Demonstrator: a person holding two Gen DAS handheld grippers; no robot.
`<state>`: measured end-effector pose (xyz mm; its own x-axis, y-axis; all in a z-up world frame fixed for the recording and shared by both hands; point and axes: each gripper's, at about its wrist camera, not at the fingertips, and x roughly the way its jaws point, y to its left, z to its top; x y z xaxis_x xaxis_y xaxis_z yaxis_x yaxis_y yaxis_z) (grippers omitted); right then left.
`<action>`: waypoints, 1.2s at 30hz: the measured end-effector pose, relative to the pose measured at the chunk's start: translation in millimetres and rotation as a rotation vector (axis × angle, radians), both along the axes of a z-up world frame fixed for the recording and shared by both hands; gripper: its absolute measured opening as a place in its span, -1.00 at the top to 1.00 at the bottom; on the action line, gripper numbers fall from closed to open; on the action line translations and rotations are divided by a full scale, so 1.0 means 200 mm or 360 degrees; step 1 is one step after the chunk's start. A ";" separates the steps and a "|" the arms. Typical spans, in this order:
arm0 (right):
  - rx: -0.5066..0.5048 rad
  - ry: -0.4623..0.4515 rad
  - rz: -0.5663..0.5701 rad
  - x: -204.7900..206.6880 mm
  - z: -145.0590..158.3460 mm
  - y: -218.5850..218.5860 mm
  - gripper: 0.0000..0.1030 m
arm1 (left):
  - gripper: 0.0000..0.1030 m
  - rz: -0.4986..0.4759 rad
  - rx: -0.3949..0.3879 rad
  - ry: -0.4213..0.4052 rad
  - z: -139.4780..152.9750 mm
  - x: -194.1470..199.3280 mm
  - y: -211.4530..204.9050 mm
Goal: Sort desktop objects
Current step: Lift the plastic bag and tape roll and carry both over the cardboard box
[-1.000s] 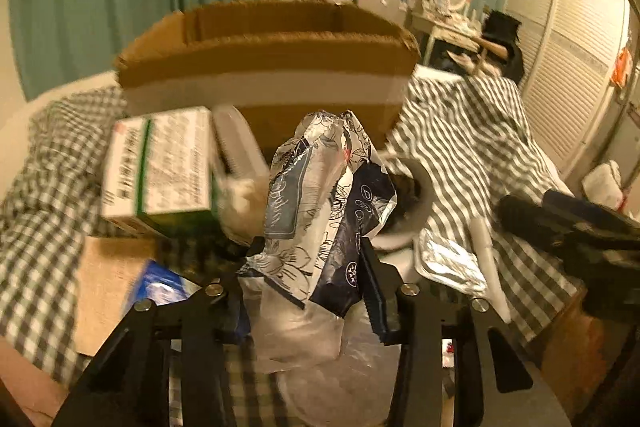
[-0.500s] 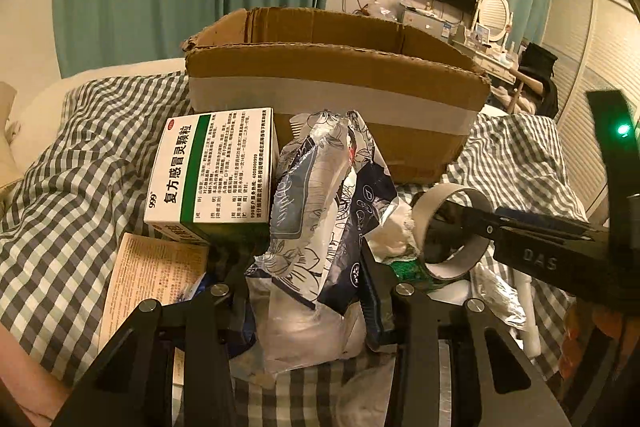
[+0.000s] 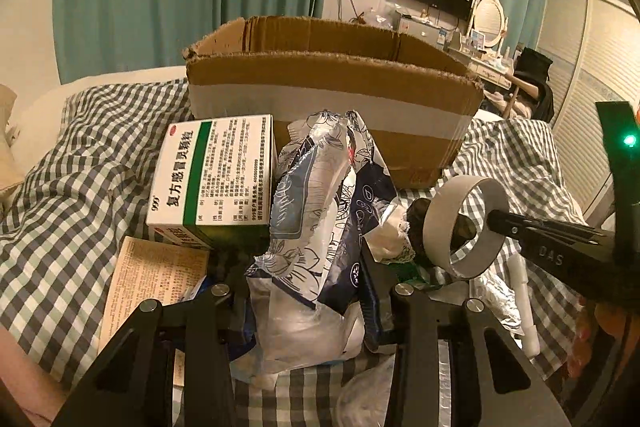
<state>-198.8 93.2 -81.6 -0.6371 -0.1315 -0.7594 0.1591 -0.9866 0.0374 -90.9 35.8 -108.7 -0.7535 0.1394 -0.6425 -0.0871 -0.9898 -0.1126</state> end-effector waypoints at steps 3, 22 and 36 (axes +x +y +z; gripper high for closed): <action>-0.0015 0.0039 0.0008 0.05 0.07 0.00 0.92 | 0.21 -0.0002 0.0011 0.0019 0.03 0.03 0.00; -0.0119 0.0213 0.0020 0.40 0.38 -0.02 0.92 | 0.22 0.0052 0.0027 0.0161 0.30 0.29 -0.10; -0.0141 0.0322 0.0065 0.47 0.58 -0.02 0.92 | 0.22 0.0040 0.0060 0.0236 0.51 0.31 -0.10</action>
<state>-104.4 90.1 35.1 -0.7681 -0.2208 -0.6010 0.2117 -0.9734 0.0871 -29.3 15.1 -6.9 -0.8432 0.1410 -0.5188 -0.0805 -0.9872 -0.1375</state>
